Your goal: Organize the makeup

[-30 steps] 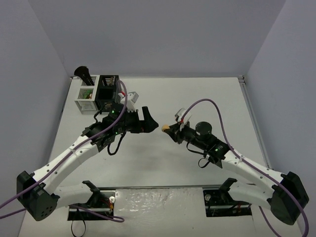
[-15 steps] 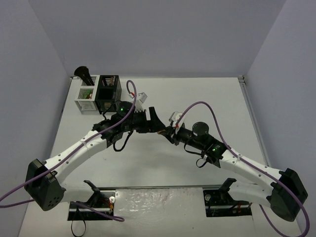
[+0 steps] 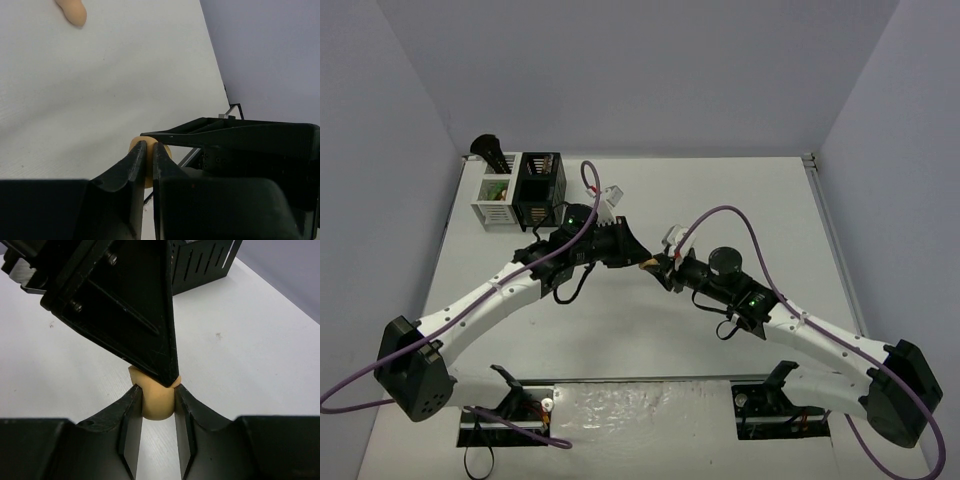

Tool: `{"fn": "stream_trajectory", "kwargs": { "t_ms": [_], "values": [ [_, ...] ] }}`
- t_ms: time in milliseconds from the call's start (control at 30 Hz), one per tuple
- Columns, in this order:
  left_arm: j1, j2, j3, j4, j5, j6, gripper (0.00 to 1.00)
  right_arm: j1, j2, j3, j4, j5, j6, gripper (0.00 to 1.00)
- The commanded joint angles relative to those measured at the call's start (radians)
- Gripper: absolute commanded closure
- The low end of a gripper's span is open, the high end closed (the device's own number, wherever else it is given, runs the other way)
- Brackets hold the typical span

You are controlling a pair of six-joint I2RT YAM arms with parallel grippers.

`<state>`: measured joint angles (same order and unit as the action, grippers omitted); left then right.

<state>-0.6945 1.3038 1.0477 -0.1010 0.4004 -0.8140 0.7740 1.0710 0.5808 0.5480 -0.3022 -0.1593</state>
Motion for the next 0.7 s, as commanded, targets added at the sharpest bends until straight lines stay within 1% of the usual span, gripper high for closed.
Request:
{"fn": "stream_trajectory", "kwargs": {
  "t_ms": [0,33,100,133,167,200,300,433,500,567,667],
  "values": [
    [-0.013,-0.012,0.021,0.084,0.043,-0.028,1.0,0.014,-0.01,0.029,0.149,0.006,-0.005,0.65],
    [-0.013,-0.018,0.022,0.084,0.038,-0.023,1.0,0.014,-0.01,0.03,0.146,0.008,-0.005,0.54],
    [-0.013,-0.03,0.024,0.08,0.024,-0.013,1.0,0.013,-0.009,0.031,0.14,0.011,-0.005,0.24],
    [-0.011,-0.036,0.027,0.067,0.01,-0.002,1.0,0.014,-0.008,0.031,0.138,0.014,-0.005,0.11],
    [-0.011,-0.043,0.03,0.055,-0.006,0.007,1.0,0.014,-0.006,0.033,0.135,0.017,-0.005,0.05],
    [-0.01,-0.049,0.034,0.043,-0.024,0.016,1.0,0.013,-0.002,0.035,0.131,0.019,-0.005,0.01],
    [-0.001,-0.066,0.044,0.003,-0.077,0.048,1.0,0.014,0.003,0.043,0.107,0.029,-0.003,0.0],
    [0.041,-0.073,0.086,-0.09,-0.175,0.124,1.0,0.014,-0.009,0.045,0.072,0.067,0.013,0.0],
    [0.086,-0.072,0.124,-0.154,-0.281,0.186,1.0,0.011,-0.02,0.04,0.052,0.107,0.03,0.0],
    [0.163,-0.063,0.15,-0.179,-0.385,0.239,1.0,0.011,-0.033,0.03,0.038,0.157,0.059,0.0],
    [0.25,-0.032,0.195,-0.169,-0.479,0.276,1.0,0.01,-0.045,0.014,0.028,0.21,0.084,0.0]
  ]
}}
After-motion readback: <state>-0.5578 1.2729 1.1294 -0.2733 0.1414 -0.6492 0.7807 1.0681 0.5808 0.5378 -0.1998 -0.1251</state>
